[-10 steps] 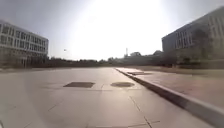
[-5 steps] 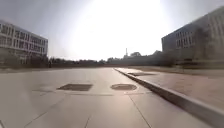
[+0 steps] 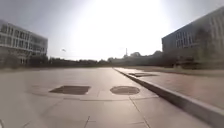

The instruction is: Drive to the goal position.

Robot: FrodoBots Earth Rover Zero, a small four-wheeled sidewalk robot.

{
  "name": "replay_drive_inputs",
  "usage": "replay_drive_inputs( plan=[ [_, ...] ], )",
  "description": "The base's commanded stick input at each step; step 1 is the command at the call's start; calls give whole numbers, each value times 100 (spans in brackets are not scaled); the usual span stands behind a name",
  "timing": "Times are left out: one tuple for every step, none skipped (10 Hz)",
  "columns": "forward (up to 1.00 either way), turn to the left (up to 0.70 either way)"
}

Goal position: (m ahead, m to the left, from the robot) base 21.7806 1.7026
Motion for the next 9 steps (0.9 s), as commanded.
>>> replay_drive_inputs(
  plan=[
    [70,0],
    [70,0],
    [70,0],
    [70,0],
    [70,0],
    [70,0],
    [70,0],
    [70,0],
    [70,0]
  ],
)
